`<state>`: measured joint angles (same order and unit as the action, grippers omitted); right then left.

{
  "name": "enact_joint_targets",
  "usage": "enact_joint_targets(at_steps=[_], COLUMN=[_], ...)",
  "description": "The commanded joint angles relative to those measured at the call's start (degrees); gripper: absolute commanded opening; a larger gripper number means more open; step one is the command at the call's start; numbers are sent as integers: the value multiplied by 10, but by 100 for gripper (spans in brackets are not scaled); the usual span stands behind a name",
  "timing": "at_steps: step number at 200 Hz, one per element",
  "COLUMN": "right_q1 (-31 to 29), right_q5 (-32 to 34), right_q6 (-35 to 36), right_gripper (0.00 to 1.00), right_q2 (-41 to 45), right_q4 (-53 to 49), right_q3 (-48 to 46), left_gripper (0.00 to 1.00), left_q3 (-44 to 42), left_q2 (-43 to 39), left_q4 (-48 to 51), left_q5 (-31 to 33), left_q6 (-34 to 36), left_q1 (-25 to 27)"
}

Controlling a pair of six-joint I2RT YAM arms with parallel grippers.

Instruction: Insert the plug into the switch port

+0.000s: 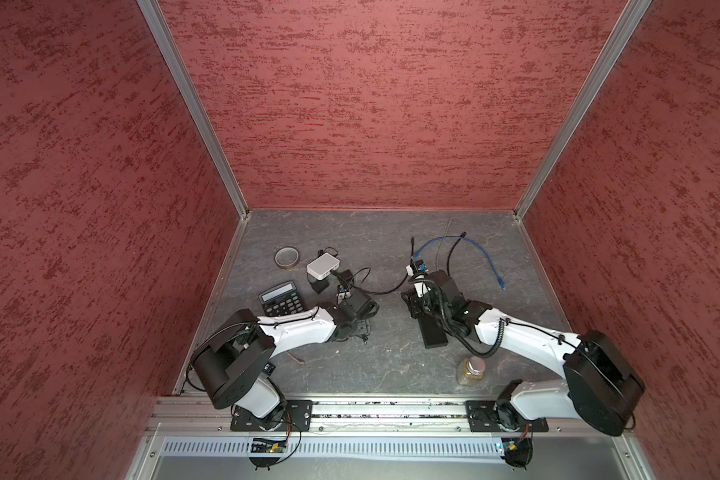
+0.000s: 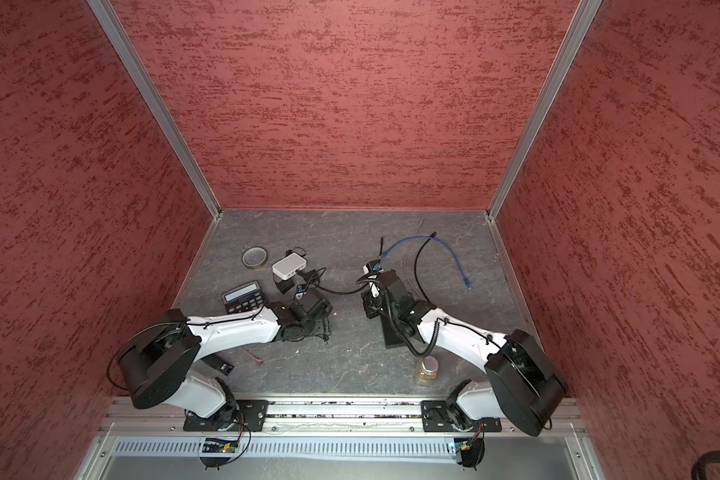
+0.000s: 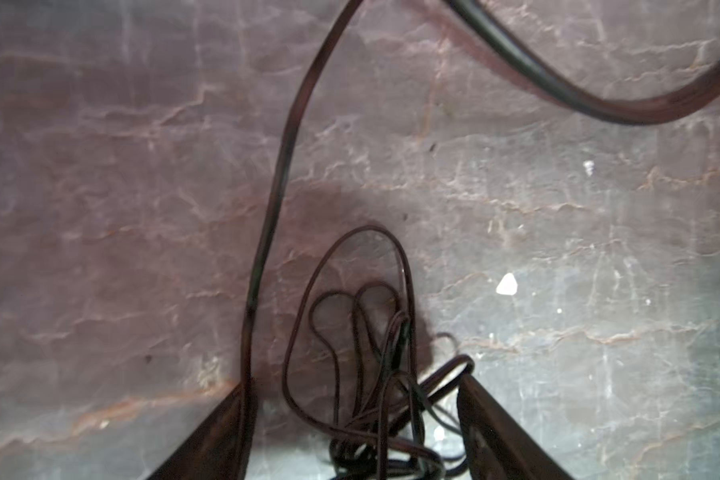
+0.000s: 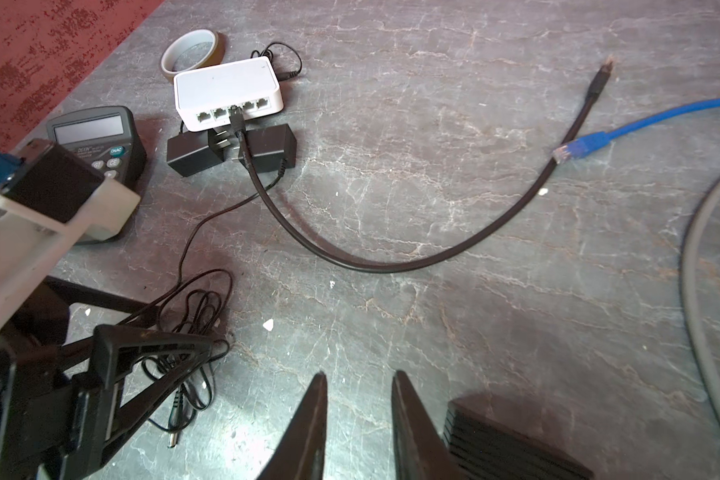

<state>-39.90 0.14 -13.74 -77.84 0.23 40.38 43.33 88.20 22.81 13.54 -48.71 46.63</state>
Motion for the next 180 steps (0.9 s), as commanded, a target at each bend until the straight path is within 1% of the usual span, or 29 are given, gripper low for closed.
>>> enact_joint_targets(at_steps=[1,49,83,106,146,164,180], right_q1=[-4,-5,-5,-5,-6,-6,-6], right_q5=[-7,-8,-29,-61,-148,-171,-172], right_q6=[-9,-8,-6,-4,9,5,-5], right_gripper=[27,24,23,23,22,22,21], right_q2=[11,19,19,22,41,58,69], right_q4=[-9,-1,0,7,30,41,43], right_q3=[-9,-18,-20,-25,-46,-58,-63], left_gripper=[69,49,25,15,9,7,6], left_q3=[13,16,18,27,26,23,21], left_q2=[13,30,37,28,-14,-33,-46], left_q4=[-21,-45,-70,-78,-131,-163,-186], left_q5=[4,0,-7,-9,-19,-27,-29], left_q6=[3,24,45,69,111,127,131], left_q1=[1,0,-1,0,0,0,-1])
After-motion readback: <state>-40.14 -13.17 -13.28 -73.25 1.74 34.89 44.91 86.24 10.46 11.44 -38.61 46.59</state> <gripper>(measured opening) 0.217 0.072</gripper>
